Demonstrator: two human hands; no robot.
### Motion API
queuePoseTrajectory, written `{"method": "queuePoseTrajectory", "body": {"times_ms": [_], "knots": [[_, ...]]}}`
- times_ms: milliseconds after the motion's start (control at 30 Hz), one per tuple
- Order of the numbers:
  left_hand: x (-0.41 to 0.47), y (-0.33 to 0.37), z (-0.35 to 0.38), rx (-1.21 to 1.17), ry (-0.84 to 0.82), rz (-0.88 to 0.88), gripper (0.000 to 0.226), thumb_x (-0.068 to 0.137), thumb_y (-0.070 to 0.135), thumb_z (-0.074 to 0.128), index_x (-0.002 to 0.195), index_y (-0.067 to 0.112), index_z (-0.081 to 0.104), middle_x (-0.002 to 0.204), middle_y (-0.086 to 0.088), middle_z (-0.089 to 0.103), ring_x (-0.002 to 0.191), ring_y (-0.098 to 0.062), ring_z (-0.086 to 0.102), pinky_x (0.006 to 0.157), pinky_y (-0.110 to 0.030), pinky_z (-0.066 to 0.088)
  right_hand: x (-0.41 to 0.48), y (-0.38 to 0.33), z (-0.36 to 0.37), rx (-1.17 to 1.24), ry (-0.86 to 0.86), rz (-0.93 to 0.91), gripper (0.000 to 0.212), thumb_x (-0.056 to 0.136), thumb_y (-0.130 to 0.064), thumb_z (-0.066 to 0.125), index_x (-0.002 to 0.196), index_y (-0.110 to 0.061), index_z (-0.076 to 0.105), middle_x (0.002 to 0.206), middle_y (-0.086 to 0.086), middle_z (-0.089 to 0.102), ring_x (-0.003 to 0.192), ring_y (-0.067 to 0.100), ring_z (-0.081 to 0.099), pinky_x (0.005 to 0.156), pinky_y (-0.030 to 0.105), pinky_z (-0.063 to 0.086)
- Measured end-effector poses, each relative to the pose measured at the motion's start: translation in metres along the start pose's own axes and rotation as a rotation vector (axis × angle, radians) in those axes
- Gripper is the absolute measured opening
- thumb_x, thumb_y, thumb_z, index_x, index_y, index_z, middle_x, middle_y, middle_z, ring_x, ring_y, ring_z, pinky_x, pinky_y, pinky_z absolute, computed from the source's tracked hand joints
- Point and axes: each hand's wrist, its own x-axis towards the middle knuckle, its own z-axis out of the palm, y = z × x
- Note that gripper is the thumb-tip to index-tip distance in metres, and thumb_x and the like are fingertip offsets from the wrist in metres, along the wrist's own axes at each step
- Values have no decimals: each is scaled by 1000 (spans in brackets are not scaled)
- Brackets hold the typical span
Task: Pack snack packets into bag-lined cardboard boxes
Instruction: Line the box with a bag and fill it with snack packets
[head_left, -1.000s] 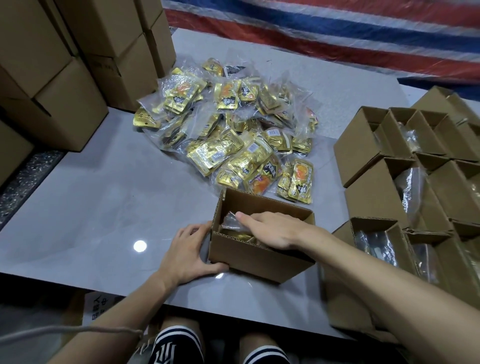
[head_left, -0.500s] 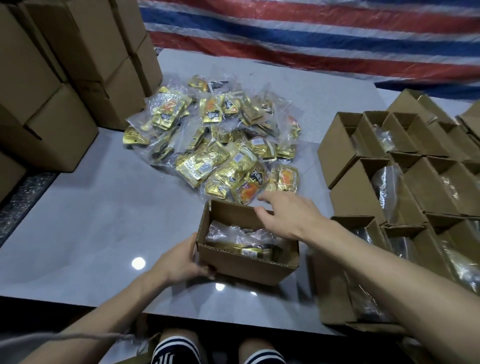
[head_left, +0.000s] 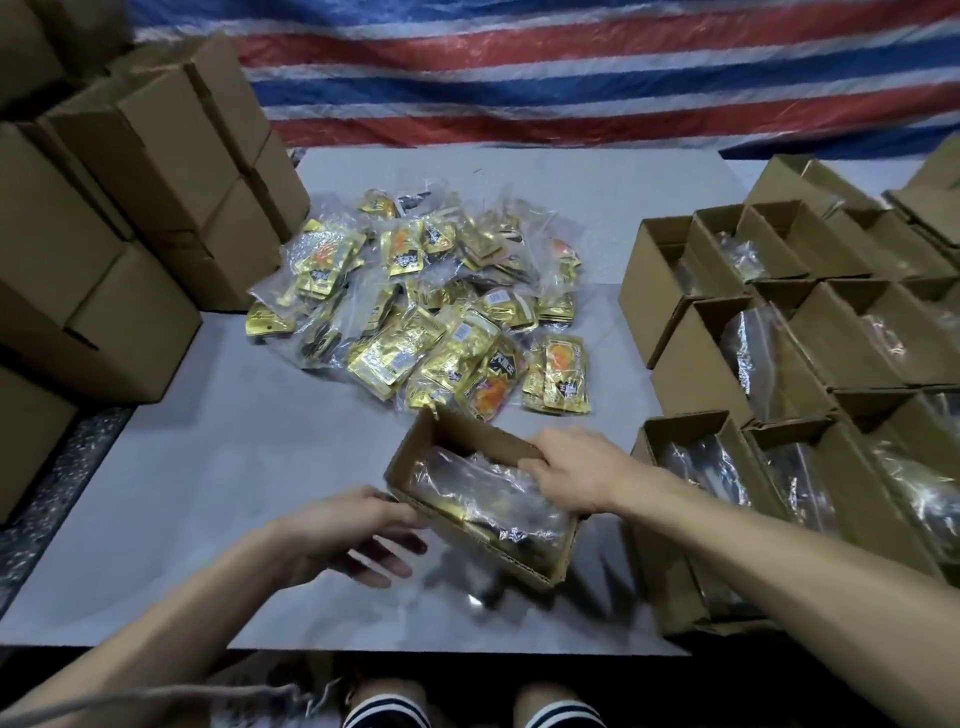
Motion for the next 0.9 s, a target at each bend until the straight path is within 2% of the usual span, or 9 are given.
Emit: {"method": "queuePoseTrajectory", "body": {"times_ms": [100, 200, 333, 433, 500, 567, 667, 800, 900], "knots": [[-11, 27, -2, -267, 30, 61, 60, 71, 42, 81, 120, 12, 62, 110, -10, 75, 94, -36, 74, 74, -48, 62, -4, 4, -8, 188, 89, 86, 28, 102, -32, 46, 77, -21, 45, 76, 2, 56, 64, 19, 58, 54, 31, 41], [-23, 65, 6, -266, -3, 114, 85, 53, 58, 85, 124, 24, 55, 122, -13, 66, 91, -40, 74, 65, -44, 61, -7, 3, -24, 306, 192, 165, 25, 103, -35, 44, 85, -17, 47, 76, 3, 59, 62, 16, 59, 53, 32, 46], [-23, 115, 25, -120, 140, 237, 54, 82, 48, 78, 119, 19, 52, 117, -16, 61, 74, -39, 75, 60, -44, 61, -10, 0, -56, 394, 305, 244, 27, 100, -36, 42, 95, -13, 53, 84, 9, 64, 71, 29, 68, 72, 43, 60], [-13, 144, 43, -78, 229, 407, 19, 91, 17, 69, 96, 18, 51, 92, -17, 68, 53, -31, 71, 50, -45, 60, -14, 9, -78, 408, 383, 292, 28, 99, -35, 43, 86, -12, 53, 83, 11, 64, 68, 30, 69, 68, 43, 61], [-5, 162, 53, -55, 217, 481, 17, 90, 2, 61, 89, 16, 50, 74, -18, 71, 49, -31, 69, 51, -51, 60, -16, 22, -91, 420, 431, 326, 29, 99, -33, 44, 87, -9, 53, 83, 12, 65, 67, 29, 69, 67, 47, 62], [7, 176, 60, -70, 154, 528, 19, 89, -5, 54, 89, 14, 51, 62, -11, 71, 47, -27, 68, 45, -40, 57, -19, 37, -100, 388, 466, 373, 30, 98, -35, 44, 91, -8, 55, 85, 11, 66, 63, 28, 70, 69, 48, 62], [30, 193, 73, -91, 76, 522, 19, 90, -8, 48, 93, 11, 52, 60, -10, 70, 49, -28, 68, 48, -40, 58, -22, 60, -107, 328, 473, 433, 31, 99, -37, 45, 94, -9, 58, 91, 14, 67, 68, 32, 71, 71, 49, 61], [56, 206, 93, -108, 22, 458, 21, 89, -10, 43, 88, 6, 57, 60, -13, 68, 46, -30, 66, 44, -38, 57, -18, 85, -104, 201, 495, 492, 31, 100, -41, 47, 94, -13, 58, 99, 13, 65, 92, 34, 65, 83, 44, 54], [72, 212, 102, -128, -5, 411, 19, 90, -11, 43, 89, 2, 57, 65, -15, 66, 44, -28, 66, 43, -36, 56, -14, 101, -97, 193, 531, 498, 31, 99, -42, 52, 104, -12, 62, 87, 5, 65, 82, 27, 64, 79, 39, 54]]}}
